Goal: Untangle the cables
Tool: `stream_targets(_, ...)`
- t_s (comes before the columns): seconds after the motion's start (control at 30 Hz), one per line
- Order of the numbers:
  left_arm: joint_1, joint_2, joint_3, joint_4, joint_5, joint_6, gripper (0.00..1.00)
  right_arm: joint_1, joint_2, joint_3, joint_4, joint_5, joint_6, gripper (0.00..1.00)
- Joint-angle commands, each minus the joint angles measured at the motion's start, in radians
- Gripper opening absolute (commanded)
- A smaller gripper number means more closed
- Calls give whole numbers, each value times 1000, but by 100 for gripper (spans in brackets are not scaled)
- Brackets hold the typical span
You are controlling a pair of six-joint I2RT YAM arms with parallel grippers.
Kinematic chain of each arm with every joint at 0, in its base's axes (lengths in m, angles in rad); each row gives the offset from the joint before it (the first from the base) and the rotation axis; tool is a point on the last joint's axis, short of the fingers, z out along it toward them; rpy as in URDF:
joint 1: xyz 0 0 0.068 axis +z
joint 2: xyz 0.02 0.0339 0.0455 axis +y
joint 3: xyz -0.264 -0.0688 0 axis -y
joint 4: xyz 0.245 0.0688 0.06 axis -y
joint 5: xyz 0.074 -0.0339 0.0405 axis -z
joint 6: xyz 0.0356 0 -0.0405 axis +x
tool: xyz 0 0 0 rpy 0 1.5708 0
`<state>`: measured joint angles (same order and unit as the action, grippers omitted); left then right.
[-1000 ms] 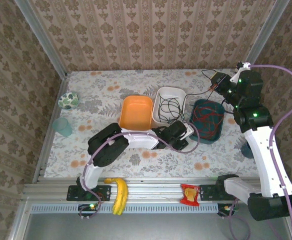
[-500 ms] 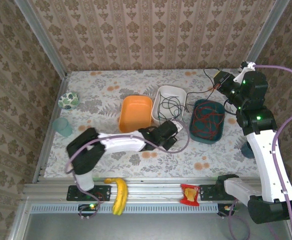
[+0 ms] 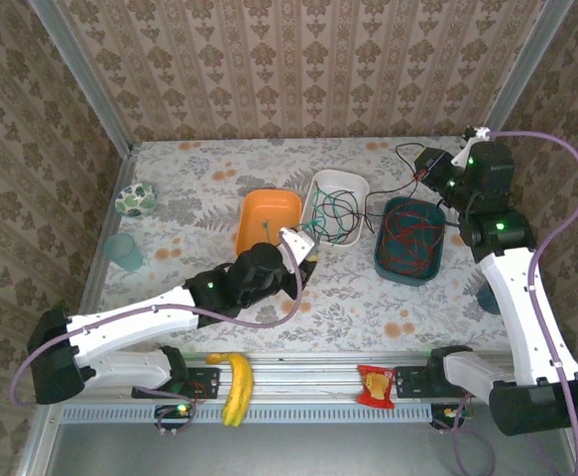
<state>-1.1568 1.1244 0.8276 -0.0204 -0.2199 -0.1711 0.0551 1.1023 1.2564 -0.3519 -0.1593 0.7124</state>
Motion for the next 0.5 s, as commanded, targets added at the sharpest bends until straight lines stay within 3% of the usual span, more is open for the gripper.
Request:
stream_targets(0.0, 6, -38, -19, 87, -111, -44, 0, 14, 45, -10, 124, -102, 24, 0)
stream_targets(0.1, 8, -36, -31, 89, -319, -96, 0, 82, 96, 12, 192, -101, 12, 0)
stream_targets(0.2, 12, -29, -74, 147, -457, -150, 0, 166, 146, 44, 253, -60, -24, 0)
stream_targets(0.47, 32, 16, -77, 118, -513, -209, 0, 246, 272, 73, 432, 109, -41, 0)
